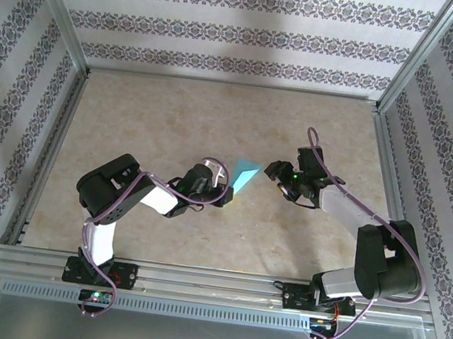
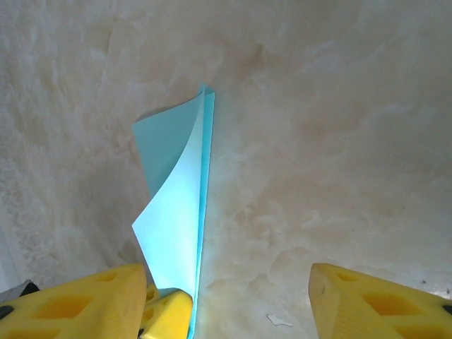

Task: Fold a paper plane with a square sheet of paper (pick it up from the middle)
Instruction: Fold the wing for the fifth time at the center of the table.

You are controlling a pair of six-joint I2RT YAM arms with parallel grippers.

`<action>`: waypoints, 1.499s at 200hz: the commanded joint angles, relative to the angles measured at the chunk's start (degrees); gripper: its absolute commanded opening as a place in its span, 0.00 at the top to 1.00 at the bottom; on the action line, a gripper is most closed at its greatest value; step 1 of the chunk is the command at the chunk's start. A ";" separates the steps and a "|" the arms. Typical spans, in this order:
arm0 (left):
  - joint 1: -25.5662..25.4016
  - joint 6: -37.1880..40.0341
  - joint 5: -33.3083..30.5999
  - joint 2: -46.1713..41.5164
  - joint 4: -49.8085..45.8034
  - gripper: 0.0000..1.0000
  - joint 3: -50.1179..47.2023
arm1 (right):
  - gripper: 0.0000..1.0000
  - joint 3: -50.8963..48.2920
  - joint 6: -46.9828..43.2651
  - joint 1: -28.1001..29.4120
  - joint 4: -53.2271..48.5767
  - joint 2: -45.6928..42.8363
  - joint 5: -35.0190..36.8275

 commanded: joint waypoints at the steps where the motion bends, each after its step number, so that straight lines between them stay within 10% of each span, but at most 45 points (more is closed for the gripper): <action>1: 0.45 -4.97 1.45 2.02 -2.28 0.95 0.50 | 0.38 -0.95 -2.07 0.09 3.18 -0.20 -1.60; 163: 1.29 -10.18 1.61 4.52 1.97 0.93 -2.43 | 0.67 5.88 -11.32 4.13 19.28 18.98 -22.39; 300: 1.73 -11.55 2.05 5.88 2.22 0.86 -2.81 | 0.70 8.46 -11.83 4.75 23.82 26.90 -27.19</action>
